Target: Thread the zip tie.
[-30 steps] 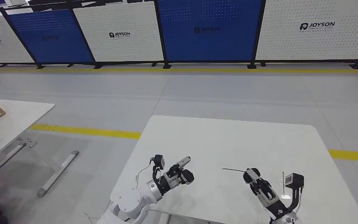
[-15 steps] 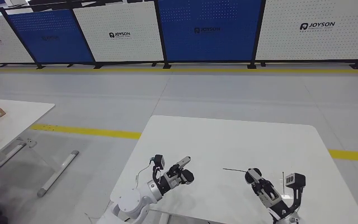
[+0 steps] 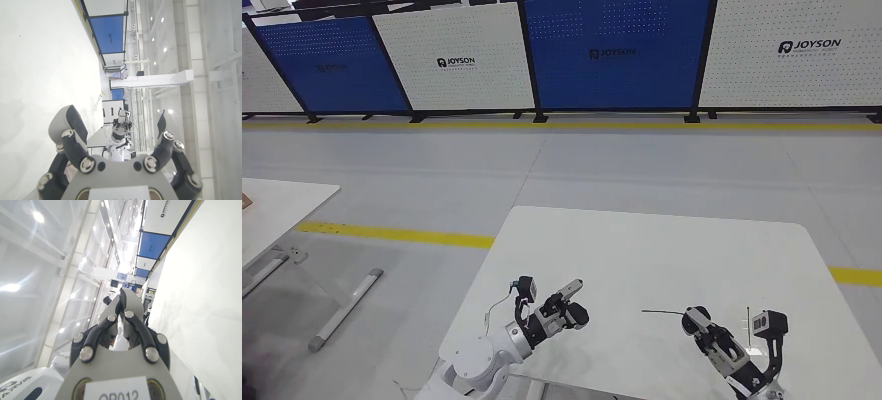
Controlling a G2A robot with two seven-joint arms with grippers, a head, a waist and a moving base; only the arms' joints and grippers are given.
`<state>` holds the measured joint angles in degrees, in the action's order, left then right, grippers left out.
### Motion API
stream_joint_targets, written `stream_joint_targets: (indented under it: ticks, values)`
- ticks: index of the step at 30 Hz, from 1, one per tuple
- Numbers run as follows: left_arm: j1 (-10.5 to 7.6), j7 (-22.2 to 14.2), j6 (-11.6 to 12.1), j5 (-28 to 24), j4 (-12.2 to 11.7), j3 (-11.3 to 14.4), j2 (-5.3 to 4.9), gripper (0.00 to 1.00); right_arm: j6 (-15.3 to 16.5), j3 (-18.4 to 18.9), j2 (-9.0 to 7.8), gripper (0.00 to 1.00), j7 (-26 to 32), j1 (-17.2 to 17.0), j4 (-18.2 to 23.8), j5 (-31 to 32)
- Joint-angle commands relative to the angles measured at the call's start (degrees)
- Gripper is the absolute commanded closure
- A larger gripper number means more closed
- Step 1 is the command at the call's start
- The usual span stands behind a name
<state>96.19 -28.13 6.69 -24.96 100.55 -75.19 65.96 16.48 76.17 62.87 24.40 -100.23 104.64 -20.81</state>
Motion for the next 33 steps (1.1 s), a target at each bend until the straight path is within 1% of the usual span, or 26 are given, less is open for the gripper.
stream_joint_targets:
  ticks: [1,3,5,8,10,11,17,19,21,24,26,28,30,33]
  values:
    - [-0.19,-0.22,0.31,0.7,0.45,0.82,0.03,0.0,0.0,0.0,0.0,1.0,0.0,0.0,0.0,0.0]
    - [-0.47,-1.54,0.16,-0.35,0.63,1.59,0.06,0.0,0.0,0.0,0.0,1.0,0.0,0.0,0.0,0.0]
    - [-1.47,-2.69,-0.9,-0.03,0.64,2.57,0.07,0.0,0.0,0.0,0.0,1.0,0.0,0.0,0.0,0.0]
    - [-3.59,-3.07,-2.06,1.94,0.46,5.43,0.31,0.0,0.0,0.0,0.0,1.0,0.0,0.0,0.0,0.0]
    - [-5.29,-2.17,-2.42,2.83,-0.62,7.44,0.62,0.0,0.0,0.0,0.0,1.0,0.0,0.0,0.0,0.0]
    - [-5.71,-2.16,-2.35,2.77,-0.84,7.86,0.69,0.0,0.0,0.0,0.0,1.0,0.0,0.0,0.0,0.0]
    - [-5.71,-2.16,-2.35,2.77,-0.84,7.86,0.69,0.0,0.0,0.0,0.0,1.0,0.0,0.0,0.0,0.0]
    - [-5.73,-2.0,-2.36,2.82,-0.84,7.89,0.69,0.0,-0.02,-0.32,0.11,1.0,-1.92,0.42,-0.23,2.51]
    - [-6.04,-1.75,-2.54,3.63,-0.73,8.41,0.69,0.0,0.57,-2.37,0.51,1.0,-4.65,0.98,-0.73,5.33]
    - [-6.13,-1.3,-2.53,3.79,-0.3,9.24,0.73,0.0,1.28,-5.64,1.15,1.0,-6.82,2.64,-2.28,7.84]
    - [-6.47,-0.12,-2.63,3.6,-0.19,9.74,0.85,0.0,1.15,-7.44,1.48,1.0,-6.37,3.85,-3.31,7.83]
    - [-7.3,1.2,-2.97,2.98,-0.42,10.45,1.06,0.0,0.83,-8.83,1.77,1.0,-6.06,5.16,-4.5,8.55]
    - [-7.89,2.28,-3.18,3.62,-0.47,11.28,1.21,0.0,0.74,-8.98,1.8,1.0,-5.94,5.32,-4.62,8.63]
    - [-7.89,2.28,-3.18,3.62,-0.47,11.28,1.21,0.0,0.74,-8.98,1.8,1.0,-5.94,5.32,-4.62,8.63]
